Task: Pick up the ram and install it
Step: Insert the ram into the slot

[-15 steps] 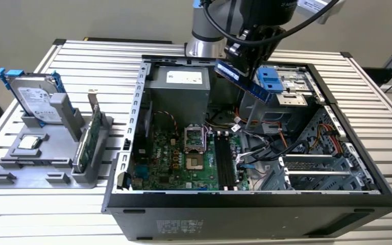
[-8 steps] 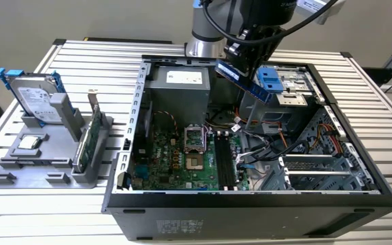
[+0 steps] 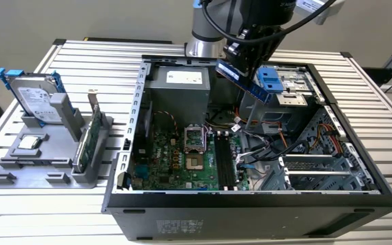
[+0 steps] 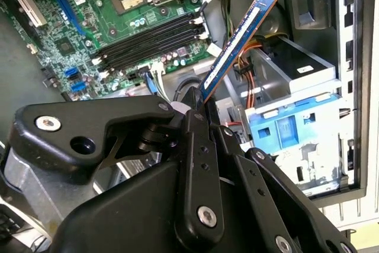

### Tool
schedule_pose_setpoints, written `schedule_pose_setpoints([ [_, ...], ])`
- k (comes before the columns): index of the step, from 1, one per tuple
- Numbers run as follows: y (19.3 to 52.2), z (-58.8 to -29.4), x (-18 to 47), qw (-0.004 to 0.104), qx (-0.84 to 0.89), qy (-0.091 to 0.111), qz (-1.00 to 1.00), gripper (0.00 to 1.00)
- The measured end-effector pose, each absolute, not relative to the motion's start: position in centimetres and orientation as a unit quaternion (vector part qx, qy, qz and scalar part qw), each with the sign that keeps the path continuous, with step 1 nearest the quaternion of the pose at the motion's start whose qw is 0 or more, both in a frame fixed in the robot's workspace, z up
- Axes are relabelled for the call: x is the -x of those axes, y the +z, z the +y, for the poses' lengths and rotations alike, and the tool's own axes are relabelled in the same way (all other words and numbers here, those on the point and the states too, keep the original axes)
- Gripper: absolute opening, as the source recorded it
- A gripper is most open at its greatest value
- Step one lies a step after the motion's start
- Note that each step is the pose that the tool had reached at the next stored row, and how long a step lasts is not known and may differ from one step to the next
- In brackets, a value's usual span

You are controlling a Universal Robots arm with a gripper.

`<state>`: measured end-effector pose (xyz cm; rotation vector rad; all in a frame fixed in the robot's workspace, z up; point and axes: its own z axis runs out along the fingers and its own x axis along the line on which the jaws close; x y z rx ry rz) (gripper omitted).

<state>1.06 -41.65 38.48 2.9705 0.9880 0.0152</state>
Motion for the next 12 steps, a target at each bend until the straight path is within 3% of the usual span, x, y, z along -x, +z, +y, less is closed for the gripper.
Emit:
schedule_pose_setpoints([
  [12,38.47,-41.65,-1.06,0.006,-0.954,0.005,0.300,0.00],
])
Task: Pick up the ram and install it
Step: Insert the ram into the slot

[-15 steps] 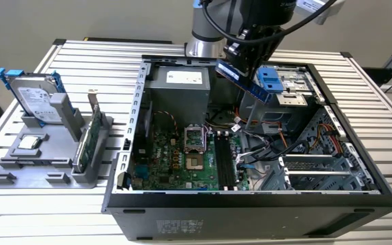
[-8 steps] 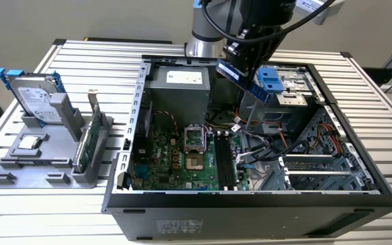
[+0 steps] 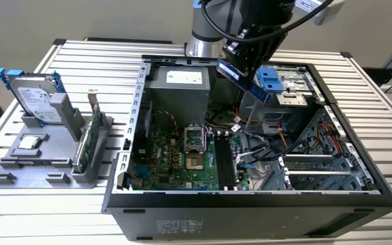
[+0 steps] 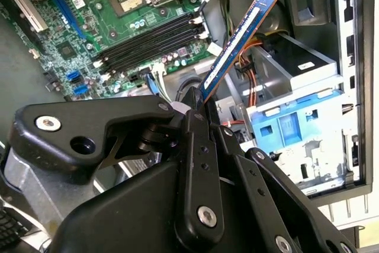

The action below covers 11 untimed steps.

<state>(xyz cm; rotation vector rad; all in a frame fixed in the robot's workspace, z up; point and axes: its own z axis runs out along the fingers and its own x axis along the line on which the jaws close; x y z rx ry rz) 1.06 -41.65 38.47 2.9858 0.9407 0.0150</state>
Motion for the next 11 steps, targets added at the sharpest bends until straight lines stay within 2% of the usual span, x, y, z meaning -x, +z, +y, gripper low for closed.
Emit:
schedule_pose_setpoints([
  [11,38.47,-41.66,-1.06,0.006,-0.958,0.005,0.286,0.00],
])
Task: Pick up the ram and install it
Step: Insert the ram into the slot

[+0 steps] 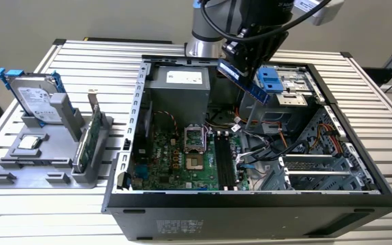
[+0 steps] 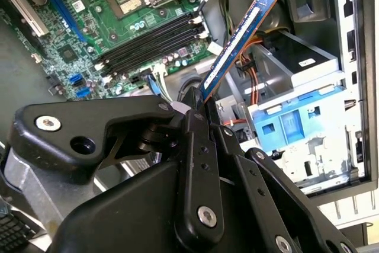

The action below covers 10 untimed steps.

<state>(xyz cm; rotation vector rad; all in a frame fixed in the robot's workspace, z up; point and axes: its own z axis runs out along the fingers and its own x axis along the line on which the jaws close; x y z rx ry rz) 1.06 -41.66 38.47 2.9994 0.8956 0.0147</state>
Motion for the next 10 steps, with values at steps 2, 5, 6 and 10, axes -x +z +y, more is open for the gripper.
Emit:
schedule_pose_setpoints([
  [2,38.47,-41.65,-1.06,0.006,-0.959,0.005,0.283,0.00],
  [5,38.47,-41.65,-1.06,0.006,-0.960,0.005,0.279,0.00],
  [6,38.47,-41.65,-1.06,0.006,-0.961,0.005,0.278,0.00],
  [10,38.48,-41.65,-1.06,0.006,-0.962,0.005,0.273,0.00],
])
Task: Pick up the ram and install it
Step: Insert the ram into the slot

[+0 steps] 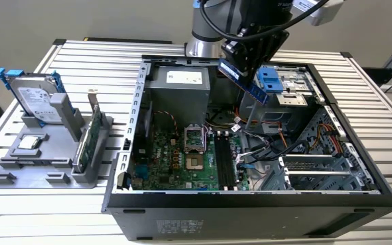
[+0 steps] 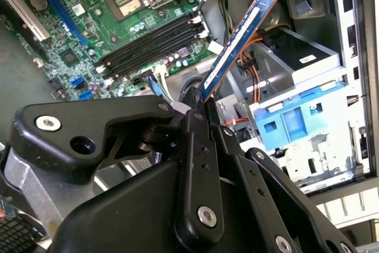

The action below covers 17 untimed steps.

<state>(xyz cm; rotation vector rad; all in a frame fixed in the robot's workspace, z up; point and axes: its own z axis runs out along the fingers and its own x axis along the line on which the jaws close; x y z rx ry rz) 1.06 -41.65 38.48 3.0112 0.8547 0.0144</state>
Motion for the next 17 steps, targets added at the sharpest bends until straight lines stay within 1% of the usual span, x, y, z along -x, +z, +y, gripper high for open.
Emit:
schedule_pose_setpoints([
  [17,38.47,-41.65,-1.06,0.006,-0.969,0.004,0.249,0.00],
])
